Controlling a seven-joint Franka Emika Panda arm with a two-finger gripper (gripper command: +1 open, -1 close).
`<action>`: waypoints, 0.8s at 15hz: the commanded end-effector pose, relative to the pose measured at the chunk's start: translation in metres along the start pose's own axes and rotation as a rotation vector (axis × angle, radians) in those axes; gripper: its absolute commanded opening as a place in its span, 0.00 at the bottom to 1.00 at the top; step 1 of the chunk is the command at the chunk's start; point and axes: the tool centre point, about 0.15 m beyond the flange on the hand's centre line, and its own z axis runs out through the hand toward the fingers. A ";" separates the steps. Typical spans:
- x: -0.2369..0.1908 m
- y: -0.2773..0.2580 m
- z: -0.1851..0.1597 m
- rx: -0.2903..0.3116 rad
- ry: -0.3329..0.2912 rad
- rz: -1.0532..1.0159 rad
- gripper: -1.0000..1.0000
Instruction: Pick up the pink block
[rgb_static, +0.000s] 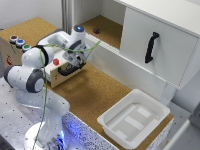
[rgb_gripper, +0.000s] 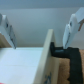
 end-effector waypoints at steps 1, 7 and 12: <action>-0.004 -0.065 0.008 -0.112 -0.065 -0.076 1.00; -0.022 -0.138 0.065 -0.042 -0.207 -0.074 1.00; -0.029 -0.149 0.100 -0.089 -0.272 0.033 1.00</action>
